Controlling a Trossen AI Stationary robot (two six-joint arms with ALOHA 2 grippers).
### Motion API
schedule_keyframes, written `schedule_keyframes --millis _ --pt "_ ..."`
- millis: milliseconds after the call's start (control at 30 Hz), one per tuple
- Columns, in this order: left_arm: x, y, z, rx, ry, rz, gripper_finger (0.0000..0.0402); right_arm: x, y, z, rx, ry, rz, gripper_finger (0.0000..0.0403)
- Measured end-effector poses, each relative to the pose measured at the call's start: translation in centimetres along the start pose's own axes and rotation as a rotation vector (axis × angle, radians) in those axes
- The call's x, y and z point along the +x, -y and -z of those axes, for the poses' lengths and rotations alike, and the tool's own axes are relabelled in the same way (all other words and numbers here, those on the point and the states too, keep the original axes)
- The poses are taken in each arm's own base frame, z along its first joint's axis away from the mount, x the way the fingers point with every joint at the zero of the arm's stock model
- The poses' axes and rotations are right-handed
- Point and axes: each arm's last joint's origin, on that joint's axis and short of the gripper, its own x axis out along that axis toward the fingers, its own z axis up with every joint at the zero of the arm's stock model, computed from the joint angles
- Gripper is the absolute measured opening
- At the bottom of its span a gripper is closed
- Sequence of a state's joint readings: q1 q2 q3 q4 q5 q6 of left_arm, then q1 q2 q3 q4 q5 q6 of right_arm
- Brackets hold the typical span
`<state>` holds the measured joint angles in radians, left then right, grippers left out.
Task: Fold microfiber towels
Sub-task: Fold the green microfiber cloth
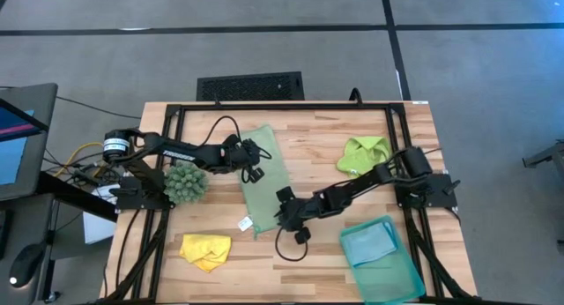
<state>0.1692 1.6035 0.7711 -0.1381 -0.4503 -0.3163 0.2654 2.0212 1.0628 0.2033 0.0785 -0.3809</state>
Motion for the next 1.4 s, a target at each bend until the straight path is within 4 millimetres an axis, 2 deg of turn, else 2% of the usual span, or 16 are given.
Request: schedule_keyframes --millis 100,267,467,767,933,1133,1400 --pt "0.0 0.0 0.0 0.0 0.0 0.0 0.0 -0.7 0.1 -1.0 0.033 0.046 0.007 0.0142" --pt "0.0 0.0 0.0 0.0 0.002 0.001 0.0 -0.9 -0.8 -1.4 0.018 0.07 -0.058 0.0158" --pt "0.0 0.0 0.0 0.0 0.002 0.001 0.0 -0.1 -0.7 -0.5 0.017 0.038 -0.059 0.0171" --pt "0.0 0.0 0.0 -0.001 0.002 0.0 0.0 -0.1 0.2 0.1 0.036 0.036 -0.144 0.0108" --pt "0.0 0.0 0.0 -0.001 0.002 0.001 0.0 -0.1 0.2 0.1 0.046 0.036 -0.144 0.0096" --pt "0.0 0.0 0.0 -0.002 0.002 0.0 0.0 -0.1 0.1 0.3 0.044 0.03 -0.146 0.0108" --pt "0.0 0.0 0.0 -0.004 0.002 0.0 0.0 -0.1 0.2 0.3 0.046 0.038 -0.142 0.0148"
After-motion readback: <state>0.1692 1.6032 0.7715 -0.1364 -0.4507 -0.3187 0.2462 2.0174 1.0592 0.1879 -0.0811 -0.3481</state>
